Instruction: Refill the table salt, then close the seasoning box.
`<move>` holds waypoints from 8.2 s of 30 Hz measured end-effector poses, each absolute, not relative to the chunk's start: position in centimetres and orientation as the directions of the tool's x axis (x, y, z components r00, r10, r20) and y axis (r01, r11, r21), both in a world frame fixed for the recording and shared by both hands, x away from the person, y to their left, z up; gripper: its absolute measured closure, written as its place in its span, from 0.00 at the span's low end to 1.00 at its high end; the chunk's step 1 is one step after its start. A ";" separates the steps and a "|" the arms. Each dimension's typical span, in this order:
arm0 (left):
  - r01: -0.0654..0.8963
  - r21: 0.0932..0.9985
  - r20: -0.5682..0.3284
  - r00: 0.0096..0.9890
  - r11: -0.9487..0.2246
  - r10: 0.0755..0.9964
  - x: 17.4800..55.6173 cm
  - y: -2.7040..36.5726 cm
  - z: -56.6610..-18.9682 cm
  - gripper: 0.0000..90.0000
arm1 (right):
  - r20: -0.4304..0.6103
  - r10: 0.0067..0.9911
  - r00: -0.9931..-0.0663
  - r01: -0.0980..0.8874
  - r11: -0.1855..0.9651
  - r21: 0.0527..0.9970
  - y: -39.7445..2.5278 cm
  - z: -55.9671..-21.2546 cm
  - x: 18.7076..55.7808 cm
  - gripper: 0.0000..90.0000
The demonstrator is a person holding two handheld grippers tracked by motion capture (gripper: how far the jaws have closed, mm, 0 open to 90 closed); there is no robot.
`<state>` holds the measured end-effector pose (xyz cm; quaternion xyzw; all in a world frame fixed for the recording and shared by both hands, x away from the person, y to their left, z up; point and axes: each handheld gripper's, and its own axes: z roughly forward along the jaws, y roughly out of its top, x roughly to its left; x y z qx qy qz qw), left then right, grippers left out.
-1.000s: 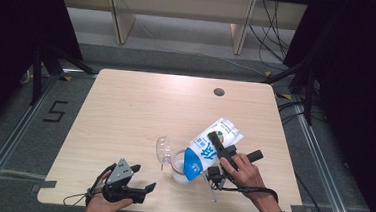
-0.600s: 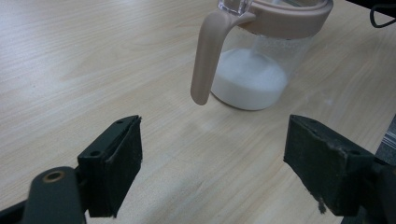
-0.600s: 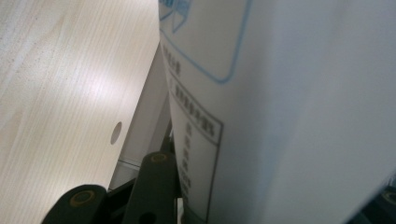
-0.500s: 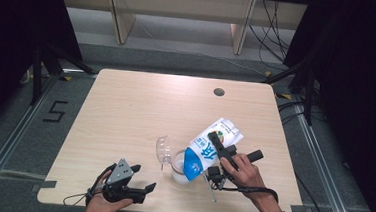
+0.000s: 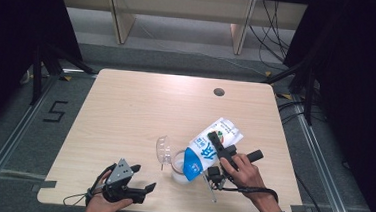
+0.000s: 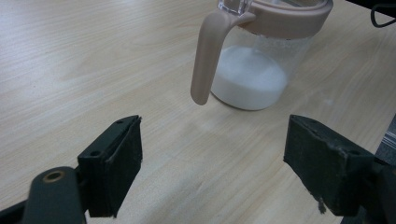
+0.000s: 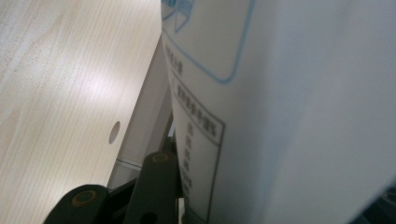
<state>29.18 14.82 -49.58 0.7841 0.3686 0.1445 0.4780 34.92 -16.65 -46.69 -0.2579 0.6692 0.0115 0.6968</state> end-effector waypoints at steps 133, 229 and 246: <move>0.435 0.856 -0.118 0.690 -0.280 0.714 29.2 15.1 -49.6 0.21 | -0.912 0.145 -0.383 -0.343 0.895 0.286 -17.6 -46.9 35.4 0.90; 0.458 0.873 -0.196 0.645 -0.167 0.739 29.5 15.4 -48.8 0.25 | -0.074 0.834 -0.547 0.290 0.272 0.917 -28.4 -47.4 36.1 0.27; 0.446 0.881 -0.194 0.648 -0.160 0.736 29.6 15.3 -48.1 0.36 | -0.017 0.851 -0.525 0.374 0.248 0.894 -28.8 -47.5 33.2 0.23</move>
